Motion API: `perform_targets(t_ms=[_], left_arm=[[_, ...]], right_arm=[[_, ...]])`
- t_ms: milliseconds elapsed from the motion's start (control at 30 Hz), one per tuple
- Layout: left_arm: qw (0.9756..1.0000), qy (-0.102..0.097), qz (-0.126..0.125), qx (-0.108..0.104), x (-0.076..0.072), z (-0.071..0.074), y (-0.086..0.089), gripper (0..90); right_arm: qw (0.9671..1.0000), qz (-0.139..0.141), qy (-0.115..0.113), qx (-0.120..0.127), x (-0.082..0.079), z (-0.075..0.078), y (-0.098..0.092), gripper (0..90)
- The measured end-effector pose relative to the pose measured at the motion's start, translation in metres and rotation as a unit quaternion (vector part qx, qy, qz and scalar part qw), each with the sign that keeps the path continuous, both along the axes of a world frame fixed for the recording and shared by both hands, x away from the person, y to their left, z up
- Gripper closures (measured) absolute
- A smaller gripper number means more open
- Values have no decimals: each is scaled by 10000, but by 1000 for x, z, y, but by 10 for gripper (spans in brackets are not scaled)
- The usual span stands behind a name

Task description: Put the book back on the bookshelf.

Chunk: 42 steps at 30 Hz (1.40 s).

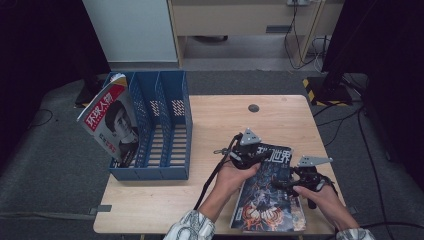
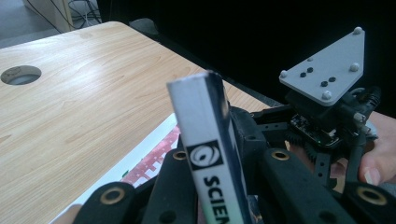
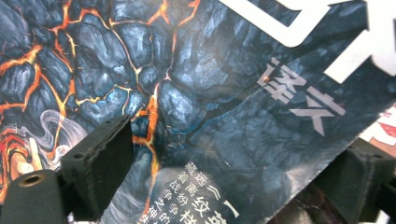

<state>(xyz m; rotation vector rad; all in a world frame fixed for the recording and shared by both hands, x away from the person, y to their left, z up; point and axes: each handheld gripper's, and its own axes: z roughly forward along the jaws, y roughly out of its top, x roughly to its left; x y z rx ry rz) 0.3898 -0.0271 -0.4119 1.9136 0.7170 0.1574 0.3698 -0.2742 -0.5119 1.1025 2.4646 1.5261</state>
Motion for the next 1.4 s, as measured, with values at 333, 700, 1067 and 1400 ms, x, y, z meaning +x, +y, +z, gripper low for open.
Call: perform_targets(t_ms=[333, 700, 1067, 1400], left_arm=[[9996, -270, 41, -86, 3, 12, 16, 811], [9971, -614, 179, -415, 10, 24, 27, 813], [9933, -838, 367, -700, 17, 32, 34, 817], [9889, -1178, 391, -817, 15, 44, 37, 823]], right_arm=[[9985, -208, -495, 107, -6, 25, -8, 447], [9935, -390, -1046, 212, -7, 61, -10, 684], [9896, -423, -1366, -176, 2, 90, -3, 717], [9858, -220, -1508, -706, 4, 118, 7, 724]])
